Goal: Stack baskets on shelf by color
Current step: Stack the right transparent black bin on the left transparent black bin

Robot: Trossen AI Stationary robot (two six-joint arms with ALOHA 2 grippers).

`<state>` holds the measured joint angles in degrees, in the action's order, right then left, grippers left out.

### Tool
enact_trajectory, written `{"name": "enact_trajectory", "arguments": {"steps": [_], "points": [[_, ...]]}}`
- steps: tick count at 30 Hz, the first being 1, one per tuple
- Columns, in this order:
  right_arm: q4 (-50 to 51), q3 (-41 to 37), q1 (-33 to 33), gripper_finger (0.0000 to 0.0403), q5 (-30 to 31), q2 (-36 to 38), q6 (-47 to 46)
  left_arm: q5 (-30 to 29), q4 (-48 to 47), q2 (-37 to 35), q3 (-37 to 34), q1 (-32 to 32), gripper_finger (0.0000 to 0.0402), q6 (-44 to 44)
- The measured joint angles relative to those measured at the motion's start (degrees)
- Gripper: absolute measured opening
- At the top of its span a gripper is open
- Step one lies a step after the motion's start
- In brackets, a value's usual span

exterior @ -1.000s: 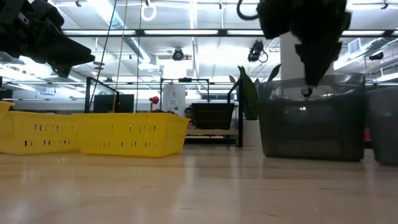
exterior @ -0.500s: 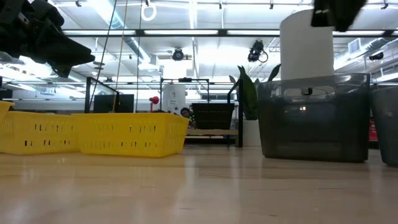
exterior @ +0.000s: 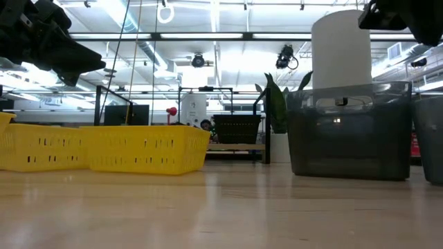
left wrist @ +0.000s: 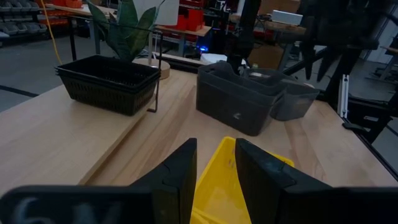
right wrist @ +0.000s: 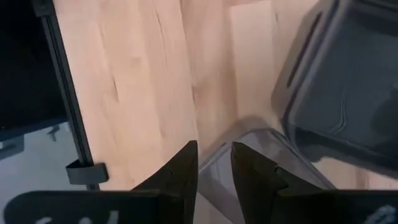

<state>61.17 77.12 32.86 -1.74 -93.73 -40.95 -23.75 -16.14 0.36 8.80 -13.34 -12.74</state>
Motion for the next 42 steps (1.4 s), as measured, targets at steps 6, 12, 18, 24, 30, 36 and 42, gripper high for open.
{"name": "enact_trajectory", "arguments": {"steps": [6, 12, 18, 24, 30, 36, 42], "points": [[-0.22, -1.27, 4.16, 0.0099, 1.48, -0.02, 18.14, 0.00, 0.00, 0.00, 0.00, 0.00, 0.0117, 0.00], [-6.20, -1.27, 6.92, 0.0086, 5.42, -0.02, 28.51, -0.02, -0.02, 0.00, 0.00, 0.00, 0.0117, -0.01], [-1.75, -1.27, 6.02, 0.0073, 4.52, -0.02, 17.80, 0.00, -0.01, 0.00, 0.00, 0.00, 0.0117, 0.01], [12.25, -1.27, 5.62, 0.0072, -1.30, -0.02, 14.16, 0.00, 0.00, 0.00, 0.00, 0.00, 0.0117, 0.01], [19.24, -1.27, 5.73, 0.0072, -2.52, -0.02, 11.68, 0.00, 0.00, 0.00, 0.00, 0.00, 0.0117, 0.01], [17.22, -4.42, 7.24, 0.0072, -1.96, 0.04, 11.14, -0.02, -0.02, 0.00, 0.00, 0.00, 0.0117, 0.00], [14.20, -13.24, 8.06, 0.0066, -8.58, -0.02, 11.38, 0.00, 0.00, 0.00, 0.00, 0.00, 0.0117, -0.01]]}}
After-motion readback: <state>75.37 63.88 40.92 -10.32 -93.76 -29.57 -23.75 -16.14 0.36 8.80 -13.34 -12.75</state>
